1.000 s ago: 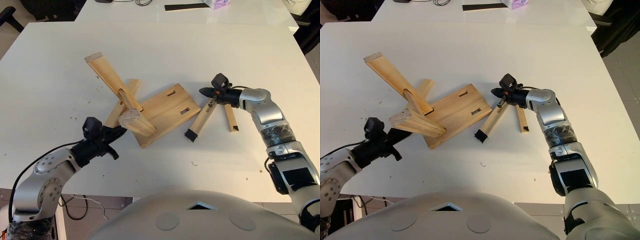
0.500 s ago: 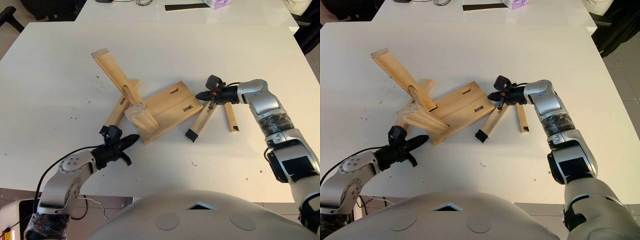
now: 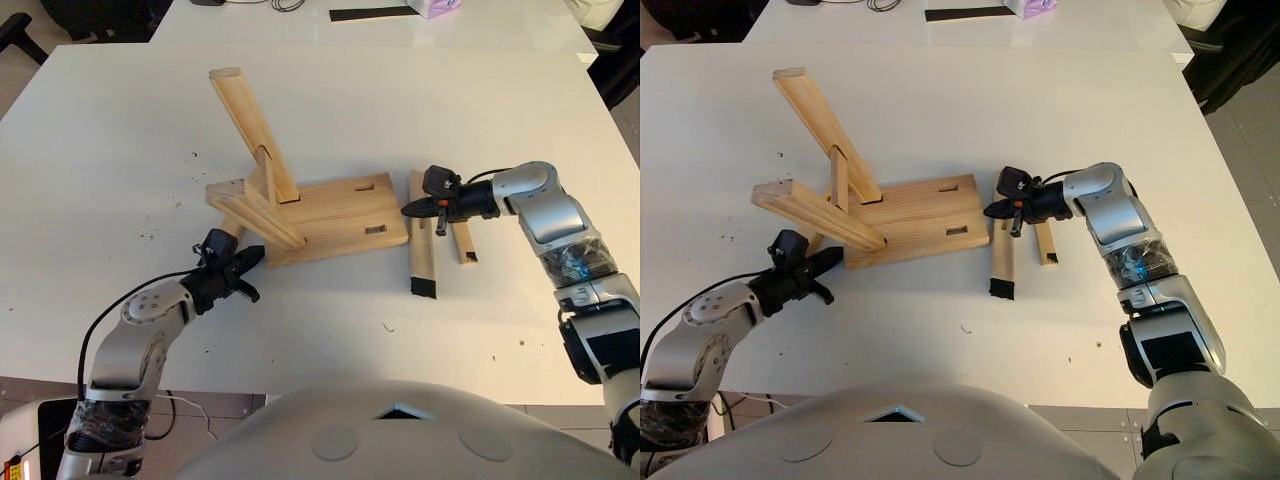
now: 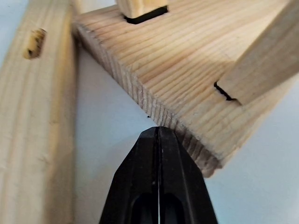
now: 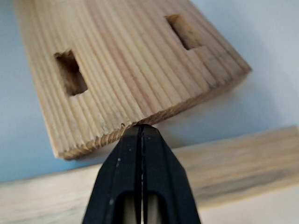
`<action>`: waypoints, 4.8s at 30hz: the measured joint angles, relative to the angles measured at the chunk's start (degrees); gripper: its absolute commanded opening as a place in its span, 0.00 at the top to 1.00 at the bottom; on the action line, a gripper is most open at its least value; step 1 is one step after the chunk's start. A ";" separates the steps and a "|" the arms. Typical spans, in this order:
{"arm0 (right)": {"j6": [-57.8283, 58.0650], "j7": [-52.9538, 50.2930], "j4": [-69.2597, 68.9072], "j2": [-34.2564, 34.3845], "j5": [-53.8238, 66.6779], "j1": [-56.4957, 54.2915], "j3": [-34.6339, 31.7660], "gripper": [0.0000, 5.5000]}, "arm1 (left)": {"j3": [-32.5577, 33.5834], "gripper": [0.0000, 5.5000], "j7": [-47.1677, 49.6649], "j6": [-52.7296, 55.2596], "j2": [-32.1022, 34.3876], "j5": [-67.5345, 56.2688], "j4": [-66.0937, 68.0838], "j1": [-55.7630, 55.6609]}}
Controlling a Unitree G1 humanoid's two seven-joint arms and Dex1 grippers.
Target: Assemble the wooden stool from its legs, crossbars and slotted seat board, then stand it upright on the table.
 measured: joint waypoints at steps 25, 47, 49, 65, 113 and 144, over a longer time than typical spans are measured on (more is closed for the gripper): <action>4.66 10.98 -22.42 -4.52 3.41 11.57 2.84 1.00 | -7.77 1.00 -7.55 -10.43 -1.31 11.99 29.90 -29.73; 4.45 8.02 -26.04 2.54 7.66 8.80 7.58 1.00 | -13.76 1.00 -16.40 -33.39 -12.97 19.81 69.15 -54.51; 4.88 7.33 -27.55 2.21 9.15 9.66 6.42 1.00 | -11.68 1.00 -15.35 -33.95 -11.70 19.50 69.07 -54.28; 4.58 7.52 -38.44 -19.03 12.60 25.24 -12.47 1.00 | -1.90 1.00 -7.22 -7.94 -5.73 4.31 1.64 -5.68; -4.35 -9.87 -18.01 -2.53 -3.89 14.86 1.72 1.00 | -11.54 1.00 7.14 1.01 -11.34 4.78 0.60 -8.40; 8.93 -28.36 -31.11 1.24 6.35 24.17 -24.08 0.93 | 5.82 1.00 8.32 0.12 -7.58 0.43 -6.24 -9.32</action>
